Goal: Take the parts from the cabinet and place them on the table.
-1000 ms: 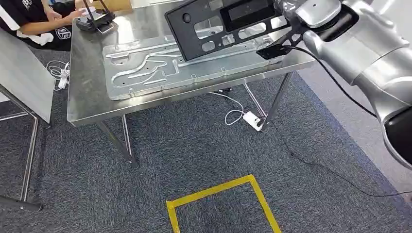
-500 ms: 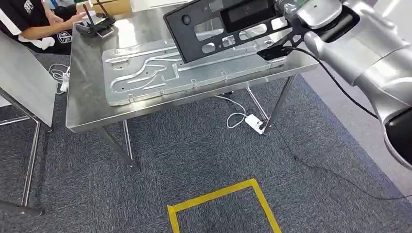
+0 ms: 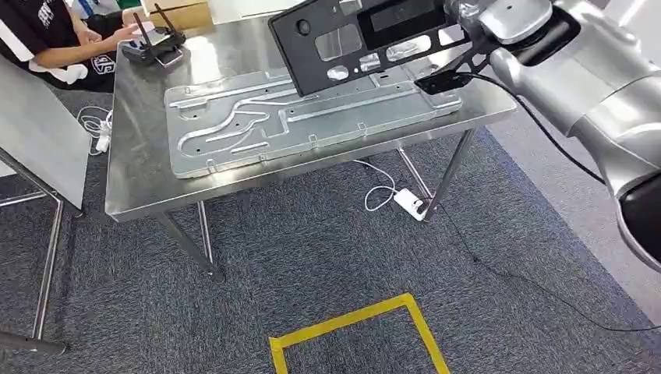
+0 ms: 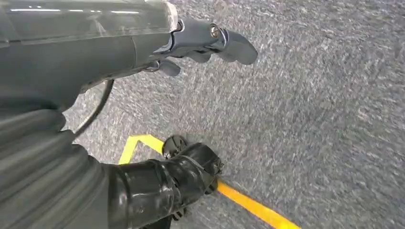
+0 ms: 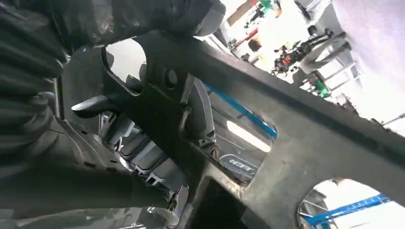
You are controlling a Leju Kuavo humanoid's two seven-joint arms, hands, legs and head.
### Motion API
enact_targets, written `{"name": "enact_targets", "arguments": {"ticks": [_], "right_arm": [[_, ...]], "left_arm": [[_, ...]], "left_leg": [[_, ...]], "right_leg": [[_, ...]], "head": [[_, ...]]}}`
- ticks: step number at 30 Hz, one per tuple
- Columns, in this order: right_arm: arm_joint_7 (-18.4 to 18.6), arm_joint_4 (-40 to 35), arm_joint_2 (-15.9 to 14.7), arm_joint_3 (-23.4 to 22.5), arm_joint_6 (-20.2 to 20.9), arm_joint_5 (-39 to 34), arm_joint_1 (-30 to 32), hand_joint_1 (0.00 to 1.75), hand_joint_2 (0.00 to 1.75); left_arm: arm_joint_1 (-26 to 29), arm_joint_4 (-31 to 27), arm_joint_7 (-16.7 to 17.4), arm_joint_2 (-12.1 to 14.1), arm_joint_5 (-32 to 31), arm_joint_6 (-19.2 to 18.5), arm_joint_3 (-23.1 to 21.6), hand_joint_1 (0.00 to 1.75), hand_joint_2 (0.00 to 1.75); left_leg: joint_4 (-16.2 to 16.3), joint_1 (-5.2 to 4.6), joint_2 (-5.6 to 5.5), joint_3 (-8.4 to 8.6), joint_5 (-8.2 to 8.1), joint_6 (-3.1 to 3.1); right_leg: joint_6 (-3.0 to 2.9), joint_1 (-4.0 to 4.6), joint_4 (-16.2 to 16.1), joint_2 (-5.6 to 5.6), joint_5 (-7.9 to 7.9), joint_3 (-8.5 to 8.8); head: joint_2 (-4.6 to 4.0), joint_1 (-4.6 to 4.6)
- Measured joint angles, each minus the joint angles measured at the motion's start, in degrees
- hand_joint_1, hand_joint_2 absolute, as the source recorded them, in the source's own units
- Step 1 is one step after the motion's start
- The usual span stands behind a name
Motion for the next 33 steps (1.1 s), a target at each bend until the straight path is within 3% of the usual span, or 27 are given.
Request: {"name": "enact_targets", "arguments": {"ticks": [1, 2, 4, 5, 6, 7, 9, 10, 11, 12, 14, 16, 17, 20, 21, 22, 23, 25, 27, 30, 31, 32, 33], "right_arm": [[0.0, 0.0, -0.3, -0.1, 0.0, 0.0, -0.1, 1.75, 1.75], [0.0, 0.0, -0.3, -0.2, 0.1, 0.1, -0.5, 1.75, 1.75], [0.0, 0.0, -0.4, -0.2, 0.1, 0.1, -0.7, 1.75, 1.75], [-0.1, 0.0, -0.5, -0.2, 0.2, 0.1, -0.6, 1.75, 1.75], [-0.2, 0.0, -0.6, -0.2, 0.4, 0.1, -0.4, 1.75, 1.75], [-0.2, 0.0, -0.7, -0.2, 0.5, 0.1, -0.3, 1.75, 1.75], [-0.3, 0.0, -0.9, -0.3, 0.6, 0.1, -0.5, 1.75, 1.75], [-0.3, 0.0, -1.0, -0.3, 0.6, 0.1, -0.6, 1.75, 1.75], [-0.3, 0.1, -1.2, -0.3, 0.7, 0.1, -0.8, 1.75, 1.75], [-0.3, 0.0, -1.2, -0.3, 0.7, 0.1, -0.8, 1.75, 1.75], [-0.5, 0.0, -1.2, -0.3, 0.8, 0.1, -0.6, 1.75, 1.75], [-0.5, 0.0, -1.3, -0.3, 0.8, 0.1, -0.7, 1.75, 1.75], [-0.5, 0.0, -1.3, -0.3, 0.8, 0.1, -0.8, 1.75, 1.75], [-0.5, 0.0, -1.2, -0.3, 0.8, 0.1, -0.6, 1.75, 1.75], [-0.5, 0.0, -1.1, -0.3, 0.8, 0.1, -0.4, 1.75, 1.75], [-0.5, 0.0, -1.1, -0.3, 0.8, 0.1, -0.3, 1.75, 1.75], [-0.5, 0.0, -1.1, -0.3, 0.8, 0.1, -0.3, 1.75, 1.75], [-0.5, 0.0, -1.1, -0.3, 0.8, 0.1, -0.4, 1.75, 1.75], [-0.5, 0.1, -1.1, -0.3, 0.8, 0.1, -0.6, 1.75, 1.75], [-0.6, 0.1, -1.1, -0.3, 0.8, 0.1, -0.4, 1.75, 1.75], [-0.6, -0.1, -1.1, -0.3, 0.8, 0.1, -0.4, 1.75, 1.75], [-0.6, -0.1, -1.1, -0.4, 0.8, 0.1, -0.6, 1.75, 1.75], [-0.5, -0.1, -1.1, -0.4, 0.8, 0.1, -1.0, 1.75, 1.75]], "left_arm": [[0.2, 0.0, 0.0, 0.0, 0.0, 0.0, 0.0, 0.00, 1.75], [0.2, 0.0, 0.0, 0.0, -0.1, 0.0, 0.0, 0.00, 1.75], [0.0, 0.0, -0.1, 0.0, -0.2, -0.2, 0.0, 0.00, 1.75], [0.0, 0.0, -0.1, 0.0, -0.2, -0.3, 0.0, 0.00, 1.75], [-0.1, 0.0, -0.2, 0.0, -0.2, -0.4, 0.0, 0.00, 1.75], [0.0, 0.0, -0.2, 0.0, -0.2, -0.4, 0.0, 0.00, 1.75], [0.2, 0.0, -0.2, 0.0, -0.2, -0.4, 0.0, 0.00, 1.75], [0.2, 0.0, -0.2, 0.0, -0.3, -0.4, 0.1, 0.00, 1.75], [0.1, 0.0, -0.2, 0.0, -0.3, -0.4, 0.1, 0.00, 1.75], [0.1, 0.0, -0.3, 0.0, -0.3, -0.4, 0.1, 0.00, 1.75], [0.0, 0.0, -0.3, 0.0, -0.3, -0.4, 0.1, 0.00, 1.75], [0.0, 0.0, -0.3, -0.2, -0.3, -0.5, 0.1, 0.00, 1.75], [0.0, 0.0, -0.3, -0.2, -0.3, -0.5, 0.1, 0.00, 1.75], [0.0, 0.0, -0.3, -0.1, -0.3, -0.5, 0.1, 0.00, 1.75], [0.0, 0.0, -0.2, -0.1, -0.3, -0.5, 0.1, 0.00, 1.75], [0.0, 0.0, -0.2, -0.1, -0.3, -0.5, 0.1, 0.00, 1.75], [0.1, 0.0, -0.2, -0.1, -0.3, -0.5, 0.1, 0.00, 1.75], [0.1, 0.0, -0.2, -0.1, -0.3, -0.5, 0.1, 0.00, 1.75], [0.2, 0.0, -0.1, 0.1, -0.3, -0.5, 0.3, 0.00, 1.75], [-0.2, 0.0, -0.1, 0.1, -0.3, -0.5, 0.3, 0.00, 1.75], [0.0, 0.0, -0.1, 0.1, -0.4, -0.5, 0.3, 0.00, 1.75], [0.1, 0.0, -0.1, 0.1, -0.4, -0.5, 0.3, 0.00, 1.75], [0.1, 0.0, -0.1, 0.1, -0.4, -0.5, 0.3, 0.00, 1.75]], "left_leg": [[-0.5, 0.06, 0.20, 0.51, 0.16, 0.13], [-0.7, 0.09, 0.24, 0.77, 0.06, 0.54], [-0.6, 0.07, 0.30, 1.04, -0.36, 0.86], [-0.5, 0.08, 0.29, 1.27, -0.62, 0.90], [-0.3, 0.15, 0.24, 1.56, -1.01, 0.84], [-0.1, 0.21, 0.10, 2.02, -1.47, 0.70], [0.8, 0.34, -0.11, 2.82, -2.68, 0.31], [1.3, 0.35, -0.13, 2.83, -3.35, -0.03], [2.0, -0.13, -0.25, 2.33, -3.87, -0.52], [2.1, -0.06, -0.27, 2.07, -3.91, -0.70], [1.9, 0.10, -0.19, 2.23, -3.96, -0.94], [2.7, 0.21, -0.13, 2.06, -4.85, -1.63], [4.9, 0.28, -0.08, 1.18, -5.92, -1.94], [17.8, 0.36, -0.09, -6.06, -10.44, -2.42], [20.2, 0.36, -0.09, -8.00, -10.26, -2.37], [19.4, 0.36, -0.09, -8.33, -8.51, -2.22], [16.2, 0.35, -0.08, -7.43, -5.69, -1.95], [5.7, 0.05, -0.12, -3.49, 0.95, -0.85], [2.8, -0.41, -0.11, -1.99, 0.53, -0.11], [1.4, -0.50, -0.10, -1.25, -0.20, 0.18], [-0.1, 0.35, 0.12, -0.13, 0.22, 0.30], [-0.7, 0.06, 0.21, 0.50, 0.26, 0.42], [-0.7, 0.04, 0.25, 0.70, 0.20, 0.60]], "right_leg": [[0.09, -0.23, 1.1, -0.07, -0.50, -0.36], [0.11, -0.16, 3.8, -0.08, -1.98, -1.80], [0.41, -0.20, 13.5, -0.05, -5.85, -6.97], [0.61, -0.27, 17.0, -0.07, -6.54, -9.15], [0.76, -0.45, 18.2, -0.09, -5.81, -10.30], [0.86, -0.71, 16.2, -0.12, -3.62, -9.81], [0.96, -1.08, 6.5, -0.34, 2.63, -5.79], [1.00, -1.18, 2.8, -0.46, 3.51, -4.56], [0.99, -0.67, 2.3, -0.42, 2.55, -3.57], [0.52, -0.78, 2.3, -0.16, 2.17, -3.78], [0.17, -0.48, 2.3, 0.01, 1.94, -3.95], [-0.54, -0.95, 1.8, 0.01, 1.76, -3.37], [-0.78, -0.99, 1.7, 0.03, 1.60, -3.12], [-1.33, -0.83, 1.7, 0.13, 1.04, -2.53], [-1.34, -0.76, 1.7, 0.18, 0.77, -2.19], [-1.35, -0.67, 1.7, 0.22, 0.48, -1.77], [-1.35, -0.58, 1.7, 0.25, 0.17, -1.32], [-1.32, -0.29, 1.6, 0.21, -0.50, -0.20], [-0.97, -0.25, 1.3, 0.28, -0.60, -0.15], [0.01, -0.36, 0.5, 0.31, -0.46, -0.01], [0.29, -0.31, 0.7, 0.19, -0.98, -0.06], [0.40, -0.25, 2.0, 0.01, -1.52, -0.30], [0.36, -0.25, 5.5, 0.03, -3.28, -2.27]], "head": [[-0.02, 0.02], [0.00, 0.04], [-0.02, 0.00], [0.00, 0.02], [0.00, 0.02], [-0.02, 0.02], [0.00, 0.04], [0.00, 0.02], [0.00, 0.09], [-0.02, -0.07], [-0.02, -0.04], [0.00, -0.02], [0.00, -0.07], [0.00, -0.07], [0.00, -0.07], [0.00, -0.07], [0.00, -0.09], [-0.02, -0.07], [0.00, -0.07], [-0.02, -0.07], [0.00, -0.06], [0.00, 0.02], [-0.02, -0.02]]}}
